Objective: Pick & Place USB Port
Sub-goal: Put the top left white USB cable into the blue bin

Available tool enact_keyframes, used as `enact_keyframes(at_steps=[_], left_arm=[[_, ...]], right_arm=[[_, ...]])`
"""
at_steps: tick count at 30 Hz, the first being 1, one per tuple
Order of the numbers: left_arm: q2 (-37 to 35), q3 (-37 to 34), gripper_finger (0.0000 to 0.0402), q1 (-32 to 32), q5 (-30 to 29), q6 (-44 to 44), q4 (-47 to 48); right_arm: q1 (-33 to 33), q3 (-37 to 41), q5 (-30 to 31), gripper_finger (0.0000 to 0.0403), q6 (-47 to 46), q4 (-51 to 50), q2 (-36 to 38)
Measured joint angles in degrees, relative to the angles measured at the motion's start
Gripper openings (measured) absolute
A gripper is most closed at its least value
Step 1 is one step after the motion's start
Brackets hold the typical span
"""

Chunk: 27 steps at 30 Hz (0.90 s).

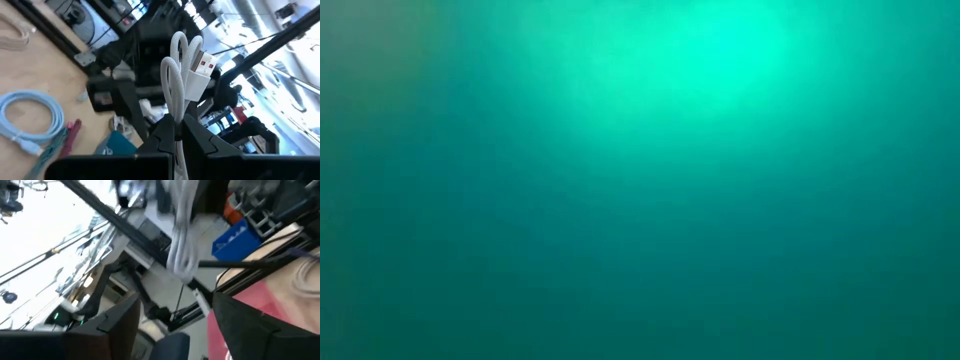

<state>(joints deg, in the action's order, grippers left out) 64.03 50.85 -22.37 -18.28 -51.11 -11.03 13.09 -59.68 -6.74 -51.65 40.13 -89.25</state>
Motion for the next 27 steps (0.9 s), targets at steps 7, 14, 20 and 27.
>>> enact_keyframes(at_steps=[7,14,20,27], left_arm=[[6.39,-0.04,0.001,1.97,-0.29,-0.33,-10.03],[8.68,-0.04,0.001,5.3,3.52,-2.65,-11.5],[8.74,-0.04,0.001,5.96,4.01,-2.96,-12.79],[8.74,1.11,0.001,6.34,8.86,-3.94,-12.59]], right_arm=[[-1.41,0.0,0.92,0.0255,1.69,-0.78,-0.02],[-1.41,0.0,0.74,0.0231,3.5,-0.94,-0.02],[-1.41,0.0,0.68,0.0157,3.5,-1.43,-0.02],[-1.43,-0.03,-1.11,0.0018,3.27,-0.95,0.02]])
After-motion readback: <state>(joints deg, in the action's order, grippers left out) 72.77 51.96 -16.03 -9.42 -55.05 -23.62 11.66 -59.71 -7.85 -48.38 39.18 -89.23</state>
